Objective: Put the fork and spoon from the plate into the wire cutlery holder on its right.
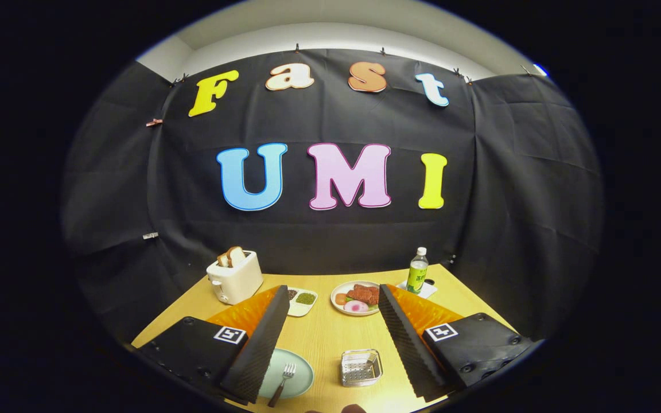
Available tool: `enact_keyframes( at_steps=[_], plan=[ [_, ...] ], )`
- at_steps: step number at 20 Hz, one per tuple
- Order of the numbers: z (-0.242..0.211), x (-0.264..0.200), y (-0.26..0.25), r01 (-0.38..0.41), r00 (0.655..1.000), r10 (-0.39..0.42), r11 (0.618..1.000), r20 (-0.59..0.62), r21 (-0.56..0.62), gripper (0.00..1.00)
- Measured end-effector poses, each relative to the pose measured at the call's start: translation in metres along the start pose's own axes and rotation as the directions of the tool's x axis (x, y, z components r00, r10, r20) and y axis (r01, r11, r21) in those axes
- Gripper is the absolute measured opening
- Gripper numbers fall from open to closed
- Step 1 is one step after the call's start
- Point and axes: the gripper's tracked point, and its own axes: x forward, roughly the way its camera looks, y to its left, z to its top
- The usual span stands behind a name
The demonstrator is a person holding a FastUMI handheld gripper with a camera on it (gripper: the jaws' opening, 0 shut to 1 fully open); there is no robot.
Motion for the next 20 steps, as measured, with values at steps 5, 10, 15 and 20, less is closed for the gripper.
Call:
enact_keyframes(
  at_steps=[5,10,15,20],
  plan=[
    [-0.021,0.004,0.018,-0.021,0.999,0.02,1.0,-0.044,-0.022,0.97],
    [-0.072,0.01,0.042,-0.053,0.985,0.044,0.997,-0.164,-0.051,0.97],
    [-0.137,0.012,0.077,-0.129,0.935,0.104,0.99,-0.34,-0.051,0.97],
    [-0.217,0.01,0.096,-0.184,0.834,0.114,0.98,-0.54,-0.077,0.96]
  ],
)
